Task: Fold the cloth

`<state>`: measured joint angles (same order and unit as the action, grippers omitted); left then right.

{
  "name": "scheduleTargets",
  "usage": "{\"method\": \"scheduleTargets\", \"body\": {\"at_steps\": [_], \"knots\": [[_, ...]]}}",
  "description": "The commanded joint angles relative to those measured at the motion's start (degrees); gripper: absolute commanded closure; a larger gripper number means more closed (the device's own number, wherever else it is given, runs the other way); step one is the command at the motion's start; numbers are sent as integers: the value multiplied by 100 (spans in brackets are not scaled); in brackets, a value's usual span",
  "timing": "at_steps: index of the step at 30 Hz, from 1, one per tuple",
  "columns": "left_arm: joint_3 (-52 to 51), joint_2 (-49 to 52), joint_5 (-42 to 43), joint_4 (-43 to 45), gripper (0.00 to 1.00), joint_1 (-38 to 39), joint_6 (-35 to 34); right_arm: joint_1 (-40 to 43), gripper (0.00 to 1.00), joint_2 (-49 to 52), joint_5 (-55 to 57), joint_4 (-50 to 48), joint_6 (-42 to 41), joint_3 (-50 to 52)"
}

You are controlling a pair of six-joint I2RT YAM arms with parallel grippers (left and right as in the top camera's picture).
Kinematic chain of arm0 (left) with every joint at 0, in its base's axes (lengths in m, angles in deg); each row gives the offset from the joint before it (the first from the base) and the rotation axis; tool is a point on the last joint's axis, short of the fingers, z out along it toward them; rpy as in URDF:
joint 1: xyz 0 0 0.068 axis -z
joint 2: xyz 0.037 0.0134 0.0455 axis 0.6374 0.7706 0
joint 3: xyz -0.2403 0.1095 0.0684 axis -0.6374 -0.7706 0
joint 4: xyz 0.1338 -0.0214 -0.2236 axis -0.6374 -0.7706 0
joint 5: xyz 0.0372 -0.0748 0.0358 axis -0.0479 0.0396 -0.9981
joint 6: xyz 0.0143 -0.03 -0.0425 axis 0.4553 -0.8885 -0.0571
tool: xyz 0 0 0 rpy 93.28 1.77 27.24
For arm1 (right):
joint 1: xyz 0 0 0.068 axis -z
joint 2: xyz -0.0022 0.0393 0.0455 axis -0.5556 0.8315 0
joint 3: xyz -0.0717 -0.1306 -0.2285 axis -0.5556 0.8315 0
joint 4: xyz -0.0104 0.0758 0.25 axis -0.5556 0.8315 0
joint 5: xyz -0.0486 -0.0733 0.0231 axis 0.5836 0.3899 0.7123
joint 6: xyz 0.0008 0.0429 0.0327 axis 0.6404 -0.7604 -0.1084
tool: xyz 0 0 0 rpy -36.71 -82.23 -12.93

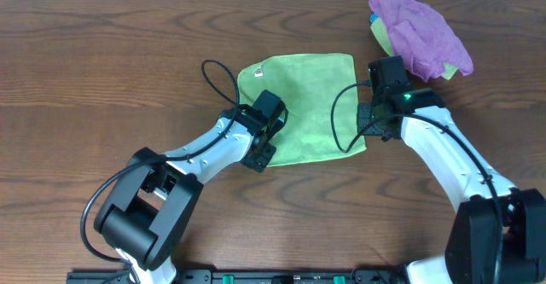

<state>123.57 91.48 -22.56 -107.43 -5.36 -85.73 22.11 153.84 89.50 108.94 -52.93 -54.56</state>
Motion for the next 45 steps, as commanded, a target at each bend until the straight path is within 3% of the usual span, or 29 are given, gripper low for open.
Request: {"method": "scheduleTargets", "body": {"at_steps": [1,14,26,35,45], "knots": [[-133,138,-673,-210,94,-35,120,37,99,-87,-61,-15,61,24],[-133,-61,-520,-299,94,-57,149,37,99,-87,-522,2,76,24],[-109,-1762,-232,-142,94,-201,127,31,99,-428,-520,376,76,-422],[-195,-3051,1056,-992,94,-986,129,31,99,-2330,-219,1320,42,-398],[-1797,-5180,1897,-575,94,-1150,-240,-369,98,-4538,-476,1552,-616,640]]}}
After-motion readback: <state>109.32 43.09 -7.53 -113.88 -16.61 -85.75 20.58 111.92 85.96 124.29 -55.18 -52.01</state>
